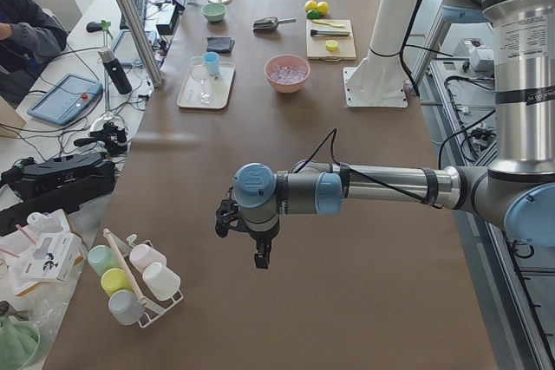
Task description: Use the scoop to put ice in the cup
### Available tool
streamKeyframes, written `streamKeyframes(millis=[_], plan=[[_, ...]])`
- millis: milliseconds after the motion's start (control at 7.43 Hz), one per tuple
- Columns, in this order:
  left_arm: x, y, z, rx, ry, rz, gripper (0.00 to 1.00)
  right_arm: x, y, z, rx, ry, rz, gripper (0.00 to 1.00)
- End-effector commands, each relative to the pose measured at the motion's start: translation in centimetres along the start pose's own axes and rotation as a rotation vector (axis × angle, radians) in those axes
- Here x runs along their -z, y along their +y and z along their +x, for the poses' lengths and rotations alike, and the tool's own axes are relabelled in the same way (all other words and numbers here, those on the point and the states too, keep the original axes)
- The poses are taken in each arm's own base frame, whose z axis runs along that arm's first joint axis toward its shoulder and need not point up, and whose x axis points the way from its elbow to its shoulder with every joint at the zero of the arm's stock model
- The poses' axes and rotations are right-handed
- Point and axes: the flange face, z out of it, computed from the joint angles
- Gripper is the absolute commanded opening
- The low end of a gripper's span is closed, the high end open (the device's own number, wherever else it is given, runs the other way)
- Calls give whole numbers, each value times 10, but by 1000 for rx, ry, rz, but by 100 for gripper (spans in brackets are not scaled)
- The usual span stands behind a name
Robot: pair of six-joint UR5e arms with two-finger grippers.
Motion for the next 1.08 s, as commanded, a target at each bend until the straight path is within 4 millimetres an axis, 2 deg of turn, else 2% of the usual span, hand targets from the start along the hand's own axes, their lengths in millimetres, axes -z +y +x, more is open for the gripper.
streamKeyframes(millis=[0, 673, 942], plan=[[0, 0, 0, -2, 0, 0, 98, 0, 0, -1, 0, -4, 0, 100], [-2, -3, 0, -12, 0, -5, 98, 3, 2, -1, -1, -7, 6, 100], [-1, -5, 7, -26, 11, -2, 98, 3, 10, -2, 2, -8, 8, 100]])
